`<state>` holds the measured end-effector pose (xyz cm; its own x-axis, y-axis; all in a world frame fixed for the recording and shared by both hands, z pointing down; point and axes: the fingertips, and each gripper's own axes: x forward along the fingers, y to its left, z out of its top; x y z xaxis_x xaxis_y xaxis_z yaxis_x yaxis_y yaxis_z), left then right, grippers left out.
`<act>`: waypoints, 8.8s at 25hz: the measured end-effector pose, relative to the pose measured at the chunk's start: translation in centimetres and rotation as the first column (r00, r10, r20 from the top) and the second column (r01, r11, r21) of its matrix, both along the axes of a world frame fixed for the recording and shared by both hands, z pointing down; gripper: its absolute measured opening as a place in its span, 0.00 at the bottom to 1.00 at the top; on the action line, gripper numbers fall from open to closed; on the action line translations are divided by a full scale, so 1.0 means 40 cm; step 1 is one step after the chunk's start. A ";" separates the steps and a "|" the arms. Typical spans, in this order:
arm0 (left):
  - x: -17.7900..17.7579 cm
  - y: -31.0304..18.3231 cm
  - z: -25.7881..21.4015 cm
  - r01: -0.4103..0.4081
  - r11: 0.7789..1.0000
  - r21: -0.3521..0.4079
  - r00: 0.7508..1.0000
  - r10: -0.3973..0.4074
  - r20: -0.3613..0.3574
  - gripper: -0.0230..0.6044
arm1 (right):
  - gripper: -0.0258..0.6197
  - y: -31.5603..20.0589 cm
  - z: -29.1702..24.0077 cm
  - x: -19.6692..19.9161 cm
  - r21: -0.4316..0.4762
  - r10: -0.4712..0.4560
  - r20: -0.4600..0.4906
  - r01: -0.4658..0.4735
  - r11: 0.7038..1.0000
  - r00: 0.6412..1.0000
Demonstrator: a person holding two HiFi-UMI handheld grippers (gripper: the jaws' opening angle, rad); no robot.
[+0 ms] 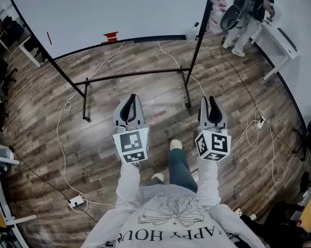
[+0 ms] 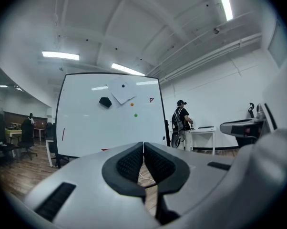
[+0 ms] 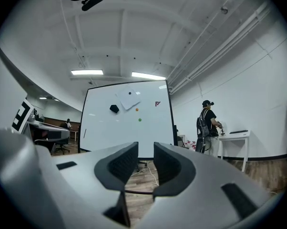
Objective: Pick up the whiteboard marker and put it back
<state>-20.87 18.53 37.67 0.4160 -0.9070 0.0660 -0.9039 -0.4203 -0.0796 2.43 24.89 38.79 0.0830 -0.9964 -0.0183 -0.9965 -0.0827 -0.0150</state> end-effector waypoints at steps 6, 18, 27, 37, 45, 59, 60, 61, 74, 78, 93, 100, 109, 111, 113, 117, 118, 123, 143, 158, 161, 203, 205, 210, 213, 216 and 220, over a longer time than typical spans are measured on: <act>0.108 -0.156 -0.004 0.036 0.999 0.006 0.999 -0.036 0.009 0.05 | 0.19 -0.184 -0.006 0.117 0.008 -0.028 0.003 0.028 1.000 1.000; 0.335 -0.447 -0.041 0.114 0.993 0.027 0.993 -0.113 -0.023 0.05 | 0.23 -0.537 -0.055 0.342 0.035 -0.121 -0.015 0.121 0.992 0.993; 0.420 -0.610 0.001 0.133 0.991 -0.006 0.991 -0.132 0.011 0.05 | 0.24 -0.709 0.004 0.434 -0.008 -0.124 0.031 0.124 0.992 0.992; 0.499 -0.908 0.030 0.080 0.997 -0.015 0.997 -0.080 0.009 0.05 | 0.26 -0.985 0.041 0.507 -0.030 -0.069 0.036 0.070 0.997 0.997; 0.538 -1.159 0.044 0.050 0.998 -0.036 0.999 -0.050 0.012 0.05 | 0.27 -1.221 0.061 0.549 -0.061 -0.032 0.048 0.035 0.998 0.998; 0.563 -1.306 0.127 0.031 0.994 -0.106 0.999 -0.027 0.037 0.05 | 0.27 -1.398 0.212 0.645 -0.183 0.030 0.152 -0.002 0.983 0.988; 0.564 -1.310 0.133 0.034 0.993 -0.111 0.999 -0.030 0.042 0.05 | 0.27 -1.406 0.221 0.652 -0.190 0.030 0.159 0.001 0.982 0.987; 0.565 -1.314 0.139 0.039 0.992 -0.116 0.998 -0.033 0.046 0.05 | 0.27 -1.416 0.229 0.658 -0.198 0.030 0.163 0.003 0.980 0.986; 0.599 -1.348 0.206 0.070 0.984 -0.167 0.996 -0.060 0.064 0.05 | 0.27 -1.529 0.363 0.710 -0.311 0.022 0.174 0.034 0.950 0.985; 0.607 -1.352 0.220 0.083 0.980 -0.179 0.995 -0.072 0.067 0.05 | 0.27 -1.546 0.390 0.718 -0.330 0.013 0.185 0.050 0.943 0.983; 0.607 -1.358 0.204 0.106 0.979 -0.176 0.994 -0.097 0.055 0.05 | 0.14 -1.554 0.335 0.695 -0.288 -0.031 0.144 0.072 0.955 0.989; 0.605 -1.348 0.163 0.114 0.983 -0.147 0.993 -0.110 0.036 0.05 | 0.14 -1.531 0.222 0.658 -0.222 -0.068 0.061 0.080 0.972 0.996; 0.556 -1.332 0.104 0.149 0.983 -0.108 0.989 -0.150 0.002 0.05 | 0.14 -1.518 0.060 0.567 -0.121 -0.125 -0.053 0.118 0.986 0.991; 0.542 -1.331 0.095 0.158 0.982 -0.103 0.987 -0.159 -0.006 0.05 | 0.14 -1.521 0.044 0.545 -0.113 -0.142 -0.065 0.134 0.985 0.988; 0.528 -1.330 0.088 0.166 0.981 -0.097 0.986 -0.168 -0.010 0.05 | 0.14 -1.526 0.038 0.520 -0.111 -0.159 -0.075 0.150 0.982 0.984; 0.495 -1.327 0.079 0.188 0.978 -0.091 0.982 -0.190 -0.014 0.05 | 0.14 -1.538 0.043 0.466 -0.129 -0.198 -0.121 0.183 0.975 0.973; 0.487 -1.326 0.080 0.193 0.977 -0.092 0.981 -0.196 -0.016 0.05 | 0.14 -1.540 0.047 0.451 -0.138 -0.209 -0.144 0.189 0.972 0.967; 0.440 -1.320 0.094 0.223 0.969 -0.106 0.974 -0.226 -0.019 0.05 | 0.14 -1.553 0.085 0.363 -0.192 -0.281 -0.266 0.235 0.953 0.922; 0.274 -1.307 0.204 0.348 0.918 -0.190 0.935 -0.354 0.005 0.05 | 0.14 -1.596 0.414 0.098 -0.515 -0.602 -0.609 0.321 0.795 0.516; 0.253 -1.283 0.241 0.374 0.901 -0.221 0.925 -0.379 0.021 0.05 | 0.15 -1.599 0.582 0.044 -0.628 -0.700 -0.633 0.309 0.714 0.331; 0.252 -1.277 0.247 0.377 0.898 -0.226 0.924 -0.381 0.029 0.05 | 0.18 -1.593 0.603 0.044 -0.642 -0.715 -0.612 0.317 0.699 0.337; 0.466 -1.281 0.026 0.232 0.972 -0.038 0.971 -0.234 -0.040 0.05 | 0.04 -1.457 0.057 0.311 -0.114 -0.307 -0.077 0.298 0.948 0.949; 0.468 -1.280 0.023 0.231 0.972 -0.035 0.972 -0.233 -0.038 0.05 | 0.04 -1.456 0.054 0.318 -0.109 -0.302 -0.069 0.293 0.950 0.951; 0.466 -1.276 0.013 0.232 0.972 -0.025 0.972 -0.233 -0.030 0.05 | 0.04 -1.460 0.045 0.326 -0.103 -0.298 -0.062 0.291 0.951 0.952; 0.464 -1.275 0.011 0.233 0.972 -0.022 0.972 -0.234 -0.030 0.05 | 0.04 -1.459 0.049 0.324 -0.112 -0.307 -0.062 0.299 0.948 0.950; 0.463 -1.273 0.009 0.236 0.971 -0.020 0.971 -0.237 -0.031 0.05 | 0.04 -1.457 0.048 0.328 -0.109 -0.302 -0.058 0.295 0.949 0.951; 0.466 -1.271 0.008 0.235 0.972 -0.021 0.971 -0.235 -0.030 0.05 | 0.04 -1.456 0.042 0.338 -0.106 -0.294 -0.062 0.287 0.952 0.954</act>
<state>-2.22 -32.32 37.98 0.1935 -0.9784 0.0721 -0.9794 -0.1969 -0.0438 15.94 -33.37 40.47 -0.2085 -0.9745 0.0823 -0.9753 0.2134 0.0561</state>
